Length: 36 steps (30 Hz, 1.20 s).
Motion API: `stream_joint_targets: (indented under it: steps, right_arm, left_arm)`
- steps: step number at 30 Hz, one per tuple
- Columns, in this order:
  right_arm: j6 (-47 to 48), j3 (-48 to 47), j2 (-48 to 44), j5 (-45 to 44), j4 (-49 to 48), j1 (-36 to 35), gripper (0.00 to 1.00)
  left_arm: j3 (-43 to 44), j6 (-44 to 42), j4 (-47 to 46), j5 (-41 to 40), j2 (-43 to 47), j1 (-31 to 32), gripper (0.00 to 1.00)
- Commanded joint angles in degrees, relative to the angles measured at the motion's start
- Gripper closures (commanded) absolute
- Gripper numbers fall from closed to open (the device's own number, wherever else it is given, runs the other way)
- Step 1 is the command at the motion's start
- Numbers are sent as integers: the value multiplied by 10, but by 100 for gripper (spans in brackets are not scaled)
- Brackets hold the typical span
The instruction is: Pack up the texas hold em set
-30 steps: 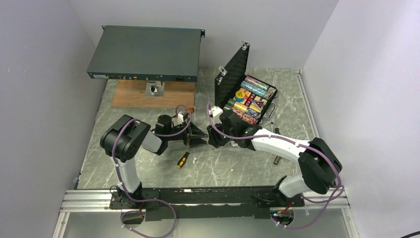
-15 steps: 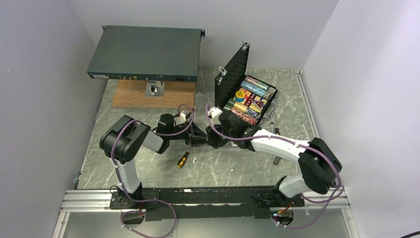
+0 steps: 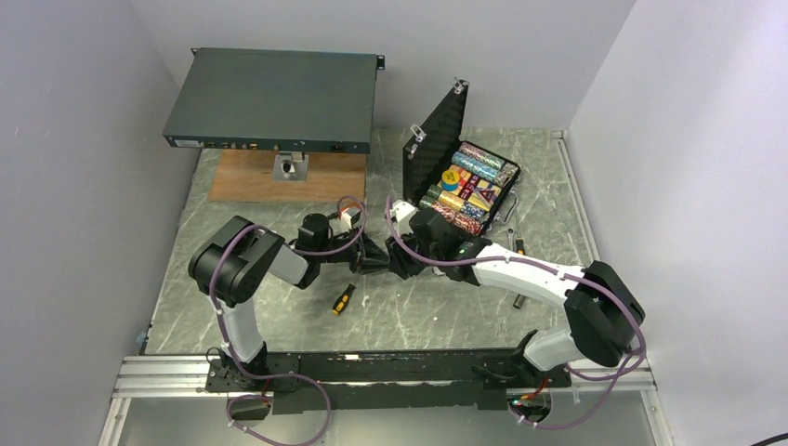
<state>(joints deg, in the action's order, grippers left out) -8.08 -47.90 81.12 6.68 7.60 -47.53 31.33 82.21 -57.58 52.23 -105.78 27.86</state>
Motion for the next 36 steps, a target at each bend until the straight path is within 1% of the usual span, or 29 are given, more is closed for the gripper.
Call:
stream_joint_targets:
  steps: [1, 5, 9, 12, 13, 14, 16, 19, 21, 22, 25, 27, 29, 33, 36]
  right_arm:
    - [3, -18, -19, -15, -23, -5, 90]
    - [3, -21, -17, -17, -22, -6, 90]
    - [3, -21, -14, -24, -23, -9, 90]
    - [1, -22, -13, -26, -21, -10, 86]
    - [-1, -22, -13, -26, -19, -10, 83]
    - [-4, -22, -13, -27, -16, -11, 78]
    - [-11, -20, -19, -28, -10, -11, 63]
    - [-33, -3, -46, -14, -11, -4, 43]
    - [-61, 16, -69, 29, -19, 25, 33]
    - [-79, 24, -77, 78, -26, 50, 32]
    - [-135, 49, -76, 257, -58, 126, 34]
    - [-167, 71, -80, 331, -95, 156, 37]
    - [-195, 98, -88, 392, -148, 178, 39]
    - [-246, 116, -64, 474, -220, 204, 51]
    - [-283, 129, -42, 512, -288, 207, 54]
  left_arm:
    - [17, -16, -9, 8, 2, 9, 74]
    - [20, -32, 14, 6, 12, 11, 81]
    - [22, -53, 44, 3, 25, 12, 92]
    - [24, -70, 71, 1, 34, 12, 98]
    - [26, -74, 80, 0, 36, 12, 100]
    - [26, -80, 87, -2, 39, 12, 100]
    - [28, -95, 110, -6, 47, 12, 100]
    - [29, -126, 147, -17, 69, 11, 100]
    - [31, -162, 180, -29, 91, 11, 100]
    - [32, -178, 189, -33, 102, 12, 100]
    - [30, -214, 196, -35, 131, 12, 100]
    - [28, -221, 186, -26, 145, 11, 100]
    - [24, -218, 167, -15, 149, 11, 100]
    - [16, -191, 111, 4, 146, 12, 100]
    - [11, -174, 78, 11, 143, 12, 100]
